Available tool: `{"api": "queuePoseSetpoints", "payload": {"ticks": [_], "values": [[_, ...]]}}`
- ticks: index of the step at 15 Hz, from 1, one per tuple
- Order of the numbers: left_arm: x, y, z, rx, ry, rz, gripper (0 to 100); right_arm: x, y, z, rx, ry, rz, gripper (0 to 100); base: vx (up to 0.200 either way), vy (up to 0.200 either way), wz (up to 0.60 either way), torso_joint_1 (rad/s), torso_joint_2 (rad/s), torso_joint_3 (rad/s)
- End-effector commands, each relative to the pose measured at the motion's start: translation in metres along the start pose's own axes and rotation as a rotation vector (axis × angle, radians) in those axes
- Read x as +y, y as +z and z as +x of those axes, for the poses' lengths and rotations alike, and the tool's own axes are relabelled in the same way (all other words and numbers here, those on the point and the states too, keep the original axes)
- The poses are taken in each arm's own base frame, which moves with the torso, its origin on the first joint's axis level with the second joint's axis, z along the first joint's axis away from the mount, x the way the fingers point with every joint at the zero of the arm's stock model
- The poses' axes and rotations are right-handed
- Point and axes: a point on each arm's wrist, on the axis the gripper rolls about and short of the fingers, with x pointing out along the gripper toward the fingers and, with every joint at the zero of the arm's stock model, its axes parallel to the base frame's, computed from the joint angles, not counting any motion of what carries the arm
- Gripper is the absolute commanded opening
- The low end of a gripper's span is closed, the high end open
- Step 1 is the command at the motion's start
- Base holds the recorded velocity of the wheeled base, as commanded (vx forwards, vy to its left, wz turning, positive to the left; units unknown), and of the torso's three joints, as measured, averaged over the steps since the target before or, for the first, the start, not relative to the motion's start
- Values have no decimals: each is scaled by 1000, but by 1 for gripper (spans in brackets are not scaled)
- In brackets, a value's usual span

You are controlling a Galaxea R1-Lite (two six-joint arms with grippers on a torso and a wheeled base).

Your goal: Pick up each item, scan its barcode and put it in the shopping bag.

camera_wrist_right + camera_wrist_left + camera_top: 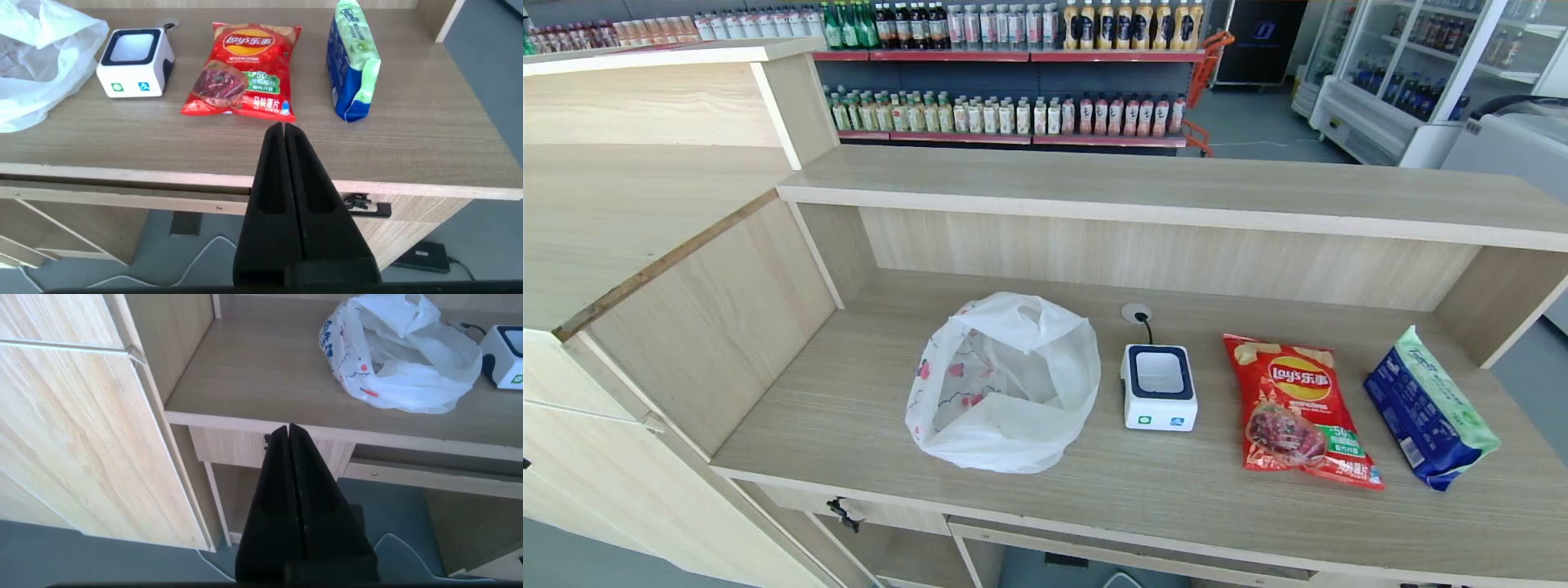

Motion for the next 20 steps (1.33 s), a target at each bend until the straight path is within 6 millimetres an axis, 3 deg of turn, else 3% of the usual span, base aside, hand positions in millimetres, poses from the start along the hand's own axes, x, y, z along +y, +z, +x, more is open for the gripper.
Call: {"api": "queuePoseSetpoints", "payload": {"ticks": [1,3,4,5,6,7,9,12,13,16,19,20], "values": [[0,0,0,1,0,0,0,0,0,0,-4,3,-33,0,0,0,0,0,0,0],[0,0,0,1,0,0,0,0,1,1,12,1,-30,0,0,0,0,0,0,0],[0,0,0,-1,0,0,0,0,10,0,-6,6,-31,0,0,0,0,0,0,0],[0,0,0,1,1,0,0,-1,59,8,17,35,0,0,0,0,0,0,0,0],[0,0,0,-1,1,0,0,0,95,30,60,44,77,0,0,0,0,0,0,0],[0,0,0,1,0,0,0,1,116,50,71,59,76,0,0,0,0,0,0,0],[0,0,0,-1,1,0,0,4,136,77,80,107,41,0,0,0,0,0,0,0],[0,0,0,1,0,0,0,7,150,108,71,128,-4,0,0,0,0,0,0,0],[0,0,0,1,1,0,0,7,152,113,60,128,-8,100,0,0,0,0,0,0],[0,0,0,1,0,0,0,2,148,131,106,67,-17,100,0,0,0,0,0,0],[0,0,0,1,0,0,0,-7,142,165,180,-6,-10,100,0,0,0,0,0,0],[0,0,0,1,-2,0,0,-16,143,191,228,-51,-8,100,0,0,0,0,0,0]]}}
